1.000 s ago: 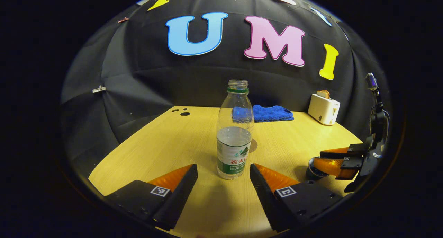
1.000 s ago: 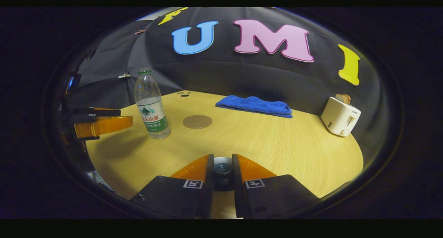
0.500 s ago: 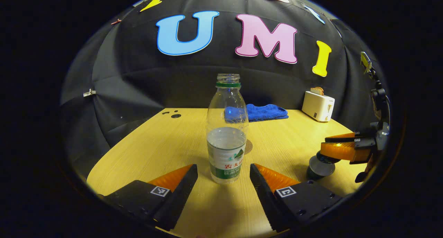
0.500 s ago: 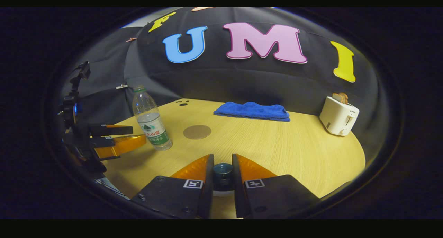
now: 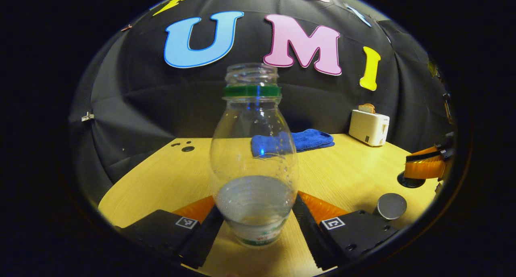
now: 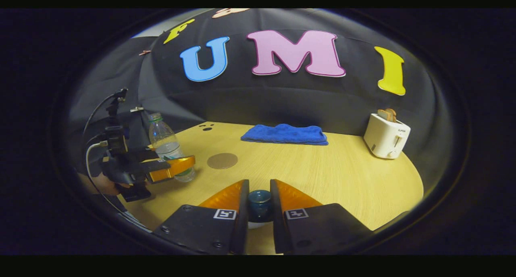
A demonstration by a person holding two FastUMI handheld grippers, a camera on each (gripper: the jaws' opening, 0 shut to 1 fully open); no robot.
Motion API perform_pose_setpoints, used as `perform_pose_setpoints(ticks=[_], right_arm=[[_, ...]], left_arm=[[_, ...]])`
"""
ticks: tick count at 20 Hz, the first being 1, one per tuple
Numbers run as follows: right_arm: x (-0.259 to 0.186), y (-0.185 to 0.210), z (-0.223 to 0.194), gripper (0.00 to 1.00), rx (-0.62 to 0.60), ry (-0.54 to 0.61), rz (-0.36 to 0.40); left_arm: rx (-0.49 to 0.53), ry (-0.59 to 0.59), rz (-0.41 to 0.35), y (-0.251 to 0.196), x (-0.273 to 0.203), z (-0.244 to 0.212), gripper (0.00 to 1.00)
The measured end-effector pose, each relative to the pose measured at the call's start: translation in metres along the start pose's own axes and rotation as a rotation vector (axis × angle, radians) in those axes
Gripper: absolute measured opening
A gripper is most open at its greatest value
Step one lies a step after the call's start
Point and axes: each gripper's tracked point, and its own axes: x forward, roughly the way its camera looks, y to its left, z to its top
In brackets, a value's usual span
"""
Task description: Open the teacup lid with one hand, grasp the water bottle and pour water into the teacup with the other hand; after pouring, place the water bottle on the coaster and then close the teacup lid.
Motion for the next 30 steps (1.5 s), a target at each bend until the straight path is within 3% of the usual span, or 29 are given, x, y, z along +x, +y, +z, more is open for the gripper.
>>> perform_pose_setpoints(ticks=[1, 2, 4, 7, 11, 15, 21, 24, 26, 27, 28, 30], right_arm=[[-0.001, -0.003, -0.003, 0.34, 0.01, -0.003, -0.007], [-0.002, -0.007, -0.006, 0.29, 0.018, -0.005, -0.018], [-0.006, -0.015, -0.016, 0.29, 0.037, 0.002, -0.037], [-0.015, -0.032, -0.027, 0.29, 0.075, 0.008, -0.074], [-0.026, -0.054, -0.03, 0.29, 0.115, -0.003, -0.108], [-0.04, -0.077, -0.028, 0.29, 0.126, -0.023, -0.142], [-0.059, -0.101, -0.035, 0.29, 0.132, -0.031, -0.174], [-0.064, -0.107, -0.04, 0.33, 0.136, -0.032, -0.182], [-0.066, -0.11, -0.043, 0.29, 0.143, -0.029, -0.185], [-0.067, -0.11, -0.044, 0.34, 0.147, -0.029, -0.185], [-0.068, -0.109, -0.044, 0.29, 0.15, -0.032, -0.182], [-0.069, -0.11, -0.046, 0.34, 0.15, -0.033, -0.183]], left_arm=[[0.001, 0.001, -0.005, 0.0, 0.005, -0.002, 0.95], [0.004, 0.01, -0.007, 0.0, 0.009, -0.005, 0.98], [0.021, 0.017, -0.01, 0.0, 0.012, -0.004, 0.81], [0.112, 0.082, -0.005, -0.003, 0.003, -0.007, 0.76], [0.458, 0.149, 0.03, -0.003, -0.009, 0.003, 0.74], [0.809, 0.169, 0.004, -0.023, -0.014, 0.01, 0.74], [1.13, 0.221, -0.079, -0.052, -0.007, -0.007, 0.74], [1.247, 0.259, -0.11, -0.056, -0.001, -0.014, 0.74], [1.328, 0.283, -0.137, -0.058, 0.006, -0.019, 0.74], [1.374, 0.291, -0.148, -0.06, 0.005, -0.021, 0.74], [1.417, 0.291, -0.165, -0.064, 0.005, -0.022, 0.74], [1.491, 0.312, -0.199, -0.067, 0.006, -0.026, 0.74]])
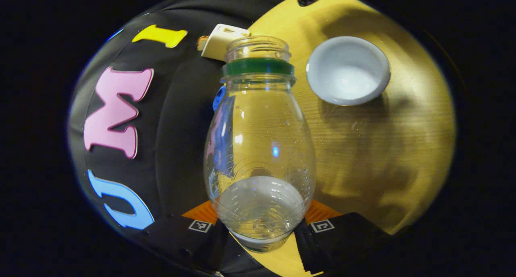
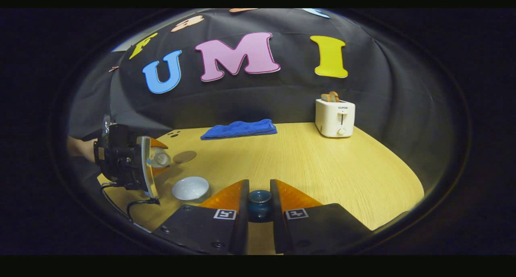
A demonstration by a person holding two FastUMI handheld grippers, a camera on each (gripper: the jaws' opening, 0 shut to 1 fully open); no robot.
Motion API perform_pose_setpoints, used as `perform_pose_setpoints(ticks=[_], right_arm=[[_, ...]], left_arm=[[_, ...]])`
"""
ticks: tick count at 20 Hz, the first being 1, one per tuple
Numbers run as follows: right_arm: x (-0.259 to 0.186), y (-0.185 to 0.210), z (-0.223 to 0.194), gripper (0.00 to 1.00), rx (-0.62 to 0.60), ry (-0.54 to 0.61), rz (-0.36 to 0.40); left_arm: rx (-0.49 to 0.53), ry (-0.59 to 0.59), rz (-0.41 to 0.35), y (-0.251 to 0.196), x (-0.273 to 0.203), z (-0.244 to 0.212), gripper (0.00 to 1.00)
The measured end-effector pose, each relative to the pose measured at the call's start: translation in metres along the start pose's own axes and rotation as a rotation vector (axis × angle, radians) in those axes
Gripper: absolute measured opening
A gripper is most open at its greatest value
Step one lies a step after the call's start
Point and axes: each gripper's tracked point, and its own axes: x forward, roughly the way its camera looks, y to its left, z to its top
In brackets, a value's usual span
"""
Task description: Open the teacup lid with one hand, grasp the water bottle and pour water into the teacup with the other hand; after pouring, place the water bottle on the coaster and then close the teacup lid.
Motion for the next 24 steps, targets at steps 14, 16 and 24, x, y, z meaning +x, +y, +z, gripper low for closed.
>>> perform_pose_setpoints(ticks=[14, 16, 24], right_arm=[[-0.008, -0.002, -0.003, 0.34, 0.033, -0.008, 0.029], [-0.009, 0.001, -0.004, 0.34, 0.041, -0.011, 0.042], [-0.017, 0.002, -0.004, 0.27, 0.052, -0.01, 0.054]], left_arm=[[0.353, 0.038, -0.101, -0.005, 0.009, 0.009, 0.74], [0.378, 0.05, -0.106, -0.003, 0.009, 0.009, 0.74], [0.516, 0.083, -0.142, 0.004, 0.01, 0.008, 0.74]])
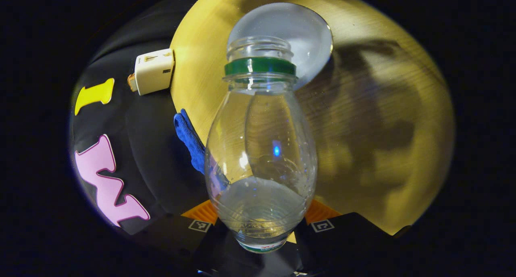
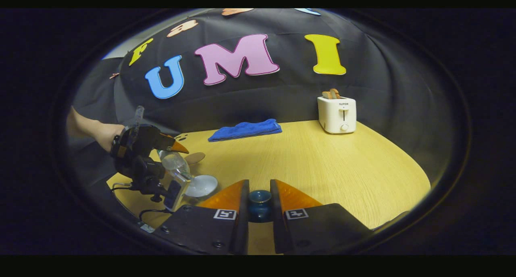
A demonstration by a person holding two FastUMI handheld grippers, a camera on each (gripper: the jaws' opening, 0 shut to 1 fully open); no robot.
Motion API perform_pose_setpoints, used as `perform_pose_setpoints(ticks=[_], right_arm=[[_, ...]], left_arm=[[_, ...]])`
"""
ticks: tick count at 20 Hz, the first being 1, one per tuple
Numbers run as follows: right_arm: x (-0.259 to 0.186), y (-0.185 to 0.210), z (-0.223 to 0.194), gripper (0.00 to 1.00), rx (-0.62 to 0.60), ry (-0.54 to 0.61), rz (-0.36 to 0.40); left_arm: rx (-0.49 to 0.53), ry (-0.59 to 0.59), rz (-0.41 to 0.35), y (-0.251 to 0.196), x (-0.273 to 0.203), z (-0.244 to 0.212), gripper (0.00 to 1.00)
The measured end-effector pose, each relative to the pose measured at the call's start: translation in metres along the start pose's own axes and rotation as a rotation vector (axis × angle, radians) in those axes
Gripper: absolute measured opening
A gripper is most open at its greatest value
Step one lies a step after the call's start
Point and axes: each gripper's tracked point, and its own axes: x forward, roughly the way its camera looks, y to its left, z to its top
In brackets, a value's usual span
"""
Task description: Open the teacup lid with one hand, grasp the water bottle and pour water into the teacup with the other hand; after pouring, place the water bottle on the coaster and then close the teacup lid.
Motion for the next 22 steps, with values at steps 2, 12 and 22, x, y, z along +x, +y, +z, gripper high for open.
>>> perform_pose_setpoints(ticks=[2, 12, 22], right_arm=[[-0.002, 0.0, 0.0, 0.29, 0.001, 0.002, -0.003], [-0.004, 0.007, 0.01, 0.29, 0.01, 0.014, 0.006], [-0.007, 0.007, 0.017, 0.29, 0.003, 0.019, 0.027]], left_arm=[[0.037, 0.007, -0.005, 0.004, 0.0, -0.003, 0.75], [0.083, 0.053, -0.022, 0.015, -0.007, -0.015, 0.74], [0.225, 0.084, -0.019, 0.032, -0.013, -0.01, 0.74]])
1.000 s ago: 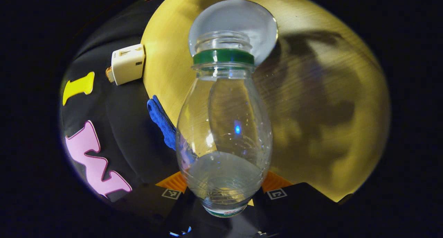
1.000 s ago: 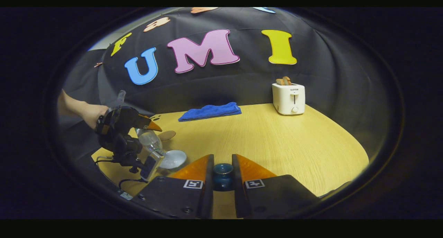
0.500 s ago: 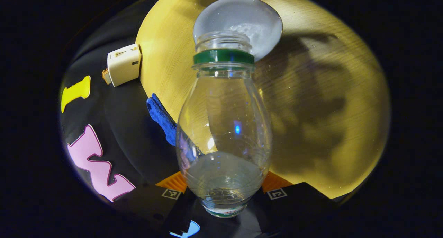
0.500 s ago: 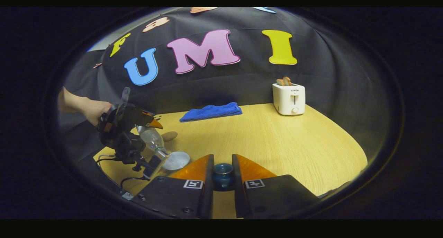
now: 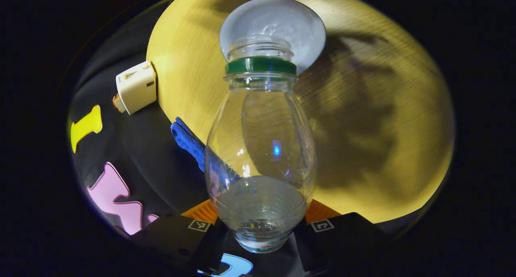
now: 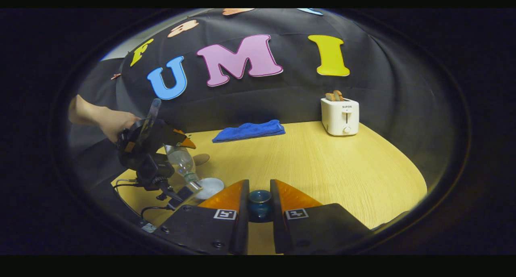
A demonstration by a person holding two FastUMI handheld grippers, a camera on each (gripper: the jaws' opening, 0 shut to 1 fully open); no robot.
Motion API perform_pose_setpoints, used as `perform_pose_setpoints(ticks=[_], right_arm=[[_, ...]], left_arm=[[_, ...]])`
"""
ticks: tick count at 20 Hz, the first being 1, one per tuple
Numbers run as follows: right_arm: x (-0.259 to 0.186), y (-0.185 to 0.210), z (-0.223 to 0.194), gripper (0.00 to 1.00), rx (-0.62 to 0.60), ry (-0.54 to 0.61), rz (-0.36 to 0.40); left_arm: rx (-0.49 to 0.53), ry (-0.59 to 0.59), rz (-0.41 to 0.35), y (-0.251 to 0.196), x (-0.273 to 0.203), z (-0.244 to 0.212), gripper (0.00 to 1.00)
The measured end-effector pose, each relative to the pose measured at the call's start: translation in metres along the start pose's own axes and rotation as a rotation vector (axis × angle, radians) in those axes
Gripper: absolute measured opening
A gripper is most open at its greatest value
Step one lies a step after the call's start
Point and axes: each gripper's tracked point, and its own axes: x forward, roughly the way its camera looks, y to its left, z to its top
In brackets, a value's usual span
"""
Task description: Open the teacup lid with one hand, grasp the water bottle and pour water into the teacup with the other hand; after pouring, place the water bottle on the coaster and then close the teacup lid.
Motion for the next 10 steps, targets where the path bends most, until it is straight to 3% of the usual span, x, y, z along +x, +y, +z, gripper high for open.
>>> perform_pose_setpoints(ticks=[7, 8, 10], right_arm=[[-0.008, -0.001, 0.004, 0.29, 0.01, 0.004, 0.015], [-0.008, 0.0, 0.003, 0.24, 0.011, 0.006, 0.019], [-0.008, 0.003, 0.002, 0.24, 0.011, 0.006, 0.024]], left_arm=[[0.092, 0.052, -0.03, 0.017, -0.012, -0.004, 0.74], [0.101, 0.059, -0.035, 0.019, -0.011, -0.006, 0.74], [0.114, 0.071, -0.046, 0.018, -0.013, -0.007, 0.75]])
